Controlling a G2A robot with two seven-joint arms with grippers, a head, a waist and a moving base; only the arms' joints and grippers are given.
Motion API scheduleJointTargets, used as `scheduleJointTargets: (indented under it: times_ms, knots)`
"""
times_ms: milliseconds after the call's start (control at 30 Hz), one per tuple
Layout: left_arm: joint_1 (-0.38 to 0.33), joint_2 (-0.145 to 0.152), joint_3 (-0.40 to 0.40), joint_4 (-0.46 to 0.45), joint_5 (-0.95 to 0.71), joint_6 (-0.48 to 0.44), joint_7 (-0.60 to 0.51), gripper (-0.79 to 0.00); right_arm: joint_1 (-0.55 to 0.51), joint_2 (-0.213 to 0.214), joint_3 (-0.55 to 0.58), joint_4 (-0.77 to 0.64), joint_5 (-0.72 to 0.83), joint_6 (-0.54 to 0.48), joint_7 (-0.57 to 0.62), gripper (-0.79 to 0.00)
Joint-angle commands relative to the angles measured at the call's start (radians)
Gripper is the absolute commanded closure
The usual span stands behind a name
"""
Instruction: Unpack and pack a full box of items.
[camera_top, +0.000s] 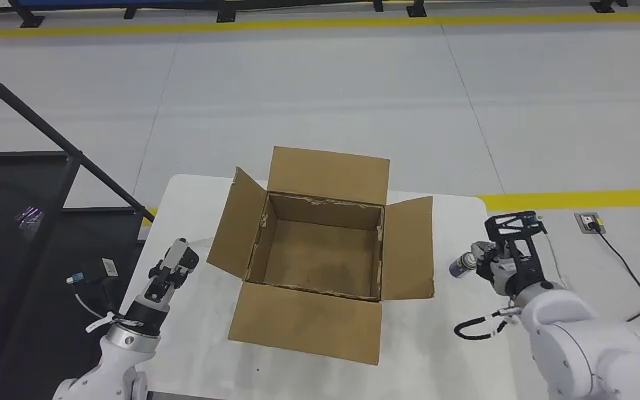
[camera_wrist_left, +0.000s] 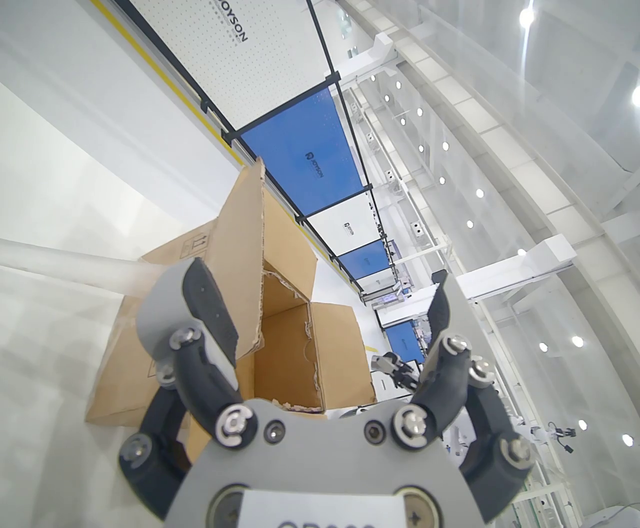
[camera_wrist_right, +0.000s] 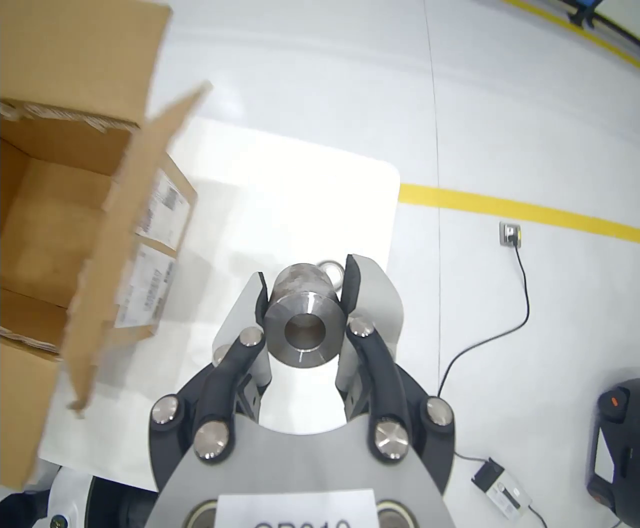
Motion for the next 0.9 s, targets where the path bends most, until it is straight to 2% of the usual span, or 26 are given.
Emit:
scheduleJointTargets:
  times_ms: [0,100,200,333,533,733,867]
  knots:
    - [0.002,0.0,0.0,0.0,0.0,0.002,0.006,-0.785,0.062,-0.005,-0.076,-0.029,-0.018,0.02,0.01,0.0]
    - [0.018,0.001,-0.015,-0.007,0.001,-0.002,0.033,-0.785,0.165,-0.016,-0.207,-0.016,-0.055,0.038,0.029,0.0]
    - [0.041,0.002,-0.038,-0.015,-0.018,-0.009,0.058,-0.785,0.293,-0.036,-0.376,0.057,-0.073,0.048,0.053,0.0]
    - [0.074,0.004,-0.071,-0.025,-0.043,-0.025,0.078,-0.785,0.487,-0.084,-0.61,0.245,-0.07,0.077,0.081,0.0]
    - [0.118,0.006,-0.116,-0.038,-0.081,-0.046,0.107,-0.785,0.706,-0.19,-0.897,0.59,-0.006,0.142,0.064,0.0]
    - [0.126,0.006,-0.123,-0.04,-0.086,-0.048,0.109,-0.785,0.809,-0.306,-1.063,0.915,0.093,0.176,-0.004,0.0]
    - [0.126,0.006,-0.123,-0.04,-0.086,-0.048,0.109,-0.785,0.843,-0.375,-1.118,1.089,0.135,0.199,-0.055,0.0]
